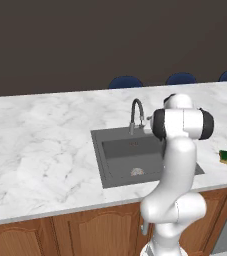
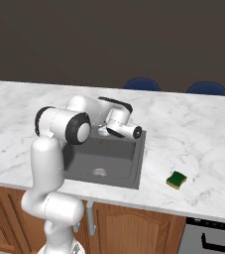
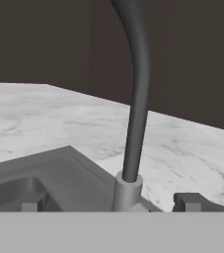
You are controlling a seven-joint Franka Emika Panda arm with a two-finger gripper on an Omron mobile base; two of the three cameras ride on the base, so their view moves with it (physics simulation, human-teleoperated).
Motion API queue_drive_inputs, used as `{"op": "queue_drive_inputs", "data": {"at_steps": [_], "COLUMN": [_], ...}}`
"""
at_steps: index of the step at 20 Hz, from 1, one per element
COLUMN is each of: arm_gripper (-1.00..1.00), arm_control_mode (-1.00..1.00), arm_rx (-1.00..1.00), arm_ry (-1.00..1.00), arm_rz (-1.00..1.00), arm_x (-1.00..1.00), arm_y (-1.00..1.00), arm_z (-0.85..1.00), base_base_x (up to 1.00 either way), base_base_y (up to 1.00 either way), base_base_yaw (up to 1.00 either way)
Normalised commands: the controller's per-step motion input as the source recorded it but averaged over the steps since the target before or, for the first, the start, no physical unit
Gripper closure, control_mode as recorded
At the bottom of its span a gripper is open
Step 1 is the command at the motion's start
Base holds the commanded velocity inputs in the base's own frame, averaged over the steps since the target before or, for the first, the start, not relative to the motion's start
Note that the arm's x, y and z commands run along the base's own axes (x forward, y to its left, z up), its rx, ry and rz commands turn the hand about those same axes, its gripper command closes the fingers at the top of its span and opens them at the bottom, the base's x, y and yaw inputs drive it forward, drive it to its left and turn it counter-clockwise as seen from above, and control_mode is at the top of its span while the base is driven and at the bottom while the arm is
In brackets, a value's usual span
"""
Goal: Soak the sponge with water for a few seconds and then drop it inside the sink.
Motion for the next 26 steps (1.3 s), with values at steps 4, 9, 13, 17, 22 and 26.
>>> {"op": "queue_drive_inputs", "data": {"at_steps": [4,9,13,17,22,26], "arm_gripper": [-1.00,-1.00,-1.00,-1.00,-1.00,-1.00], "arm_control_mode": [-1.00,-1.00,-1.00,-1.00,-1.00,-1.00], "arm_rx": [0.02,0.02,0.01,0.02,0.04,0.04], "arm_ry": [-0.01,0.00,0.00,0.00,0.00,0.00], "arm_rz": [0.00,0.00,0.00,0.00,-0.01,-0.02], "arm_x": [0.24,0.21,0.20,0.24,0.22,0.21], "arm_y": [0.00,0.00,0.00,-0.02,0.00,-0.02], "arm_z": [-0.05,-0.16,-0.17,-0.14,-0.02,-0.01], "base_base_x": [0.00,0.00,0.00,0.00,0.00,0.00], "base_base_y": [0.00,0.00,0.00,0.00,0.00,0.00], "base_base_yaw": [0.00,0.00,0.00,0.00,0.00,0.00]}}
